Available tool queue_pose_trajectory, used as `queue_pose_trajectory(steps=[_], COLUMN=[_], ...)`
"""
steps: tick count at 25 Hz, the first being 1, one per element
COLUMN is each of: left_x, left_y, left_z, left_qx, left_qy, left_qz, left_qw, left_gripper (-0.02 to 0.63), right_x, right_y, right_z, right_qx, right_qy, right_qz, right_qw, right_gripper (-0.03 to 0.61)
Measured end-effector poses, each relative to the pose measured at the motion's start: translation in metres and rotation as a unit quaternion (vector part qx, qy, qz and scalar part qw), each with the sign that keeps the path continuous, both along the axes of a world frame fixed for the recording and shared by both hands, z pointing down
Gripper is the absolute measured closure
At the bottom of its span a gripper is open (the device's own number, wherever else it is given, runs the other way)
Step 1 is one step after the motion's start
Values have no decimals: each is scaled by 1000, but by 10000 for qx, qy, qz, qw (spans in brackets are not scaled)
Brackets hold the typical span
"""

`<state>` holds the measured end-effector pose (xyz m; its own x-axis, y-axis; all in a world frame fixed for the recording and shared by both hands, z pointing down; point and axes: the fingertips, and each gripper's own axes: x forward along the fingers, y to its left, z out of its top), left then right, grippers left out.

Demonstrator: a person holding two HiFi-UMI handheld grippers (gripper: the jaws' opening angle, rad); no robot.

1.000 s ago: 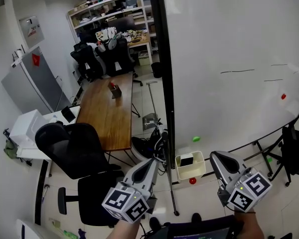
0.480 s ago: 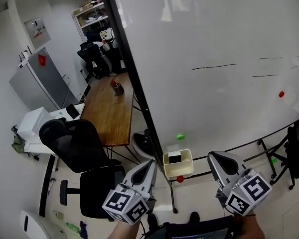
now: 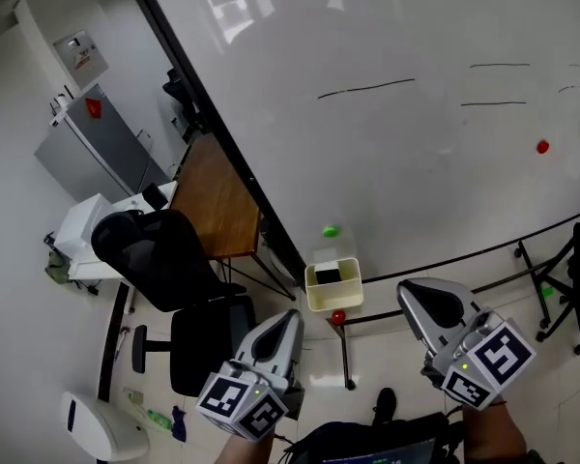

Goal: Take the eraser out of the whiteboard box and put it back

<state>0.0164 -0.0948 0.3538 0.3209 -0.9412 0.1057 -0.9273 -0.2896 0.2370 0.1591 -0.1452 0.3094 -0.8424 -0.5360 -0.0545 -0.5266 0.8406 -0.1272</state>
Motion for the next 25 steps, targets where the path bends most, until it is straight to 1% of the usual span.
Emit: queue_pose_trajectory(steps=[3, 6, 8, 10, 12, 14, 16, 18, 21, 25], left_x=[21, 45, 62, 68, 69, 77, 98, 125, 160, 209], left_y=[32, 69, 92, 108, 120, 127, 132, 139, 145, 142], left_z=[2, 5, 2, 4, 9, 15, 17, 12, 0, -10], left_qx=[76, 78, 206, 312, 319, 318, 318, 301, 314, 536], left_qy=[32, 103, 66, 169, 310, 321, 369, 386, 256, -14], left_qz=[130, 273, 316, 318, 430, 533, 531, 521, 563, 552], left_qw=[9999, 9995, 9993, 9989, 9981, 9976, 9974, 9974, 9976, 9970], left_gripper=[591, 591, 591, 591, 591, 591, 591, 591, 591, 591], right_x=[13, 32, 48, 57, 58, 65, 89, 122, 166, 226], right_y=[28, 64, 88, 105, 119, 133, 141, 147, 151, 151], right_z=[-3, 1, 5, 9, 13, 17, 18, 13, 6, 6], right_qx=[28, -212, -207, -240, -306, -211, -116, -136, -185, -79], right_qy=[74, 45, 161, 290, 319, 428, 492, 437, 315, 327], right_qz=[90, 195, 217, 281, 364, 412, 461, 559, 694, 750], right_qw=[9999, 9996, 9994, 9989, 9984, 9980, 9977, 9974, 9969, 9966], right_gripper=[555, 555, 555, 555, 555, 555, 555, 555, 555, 555])
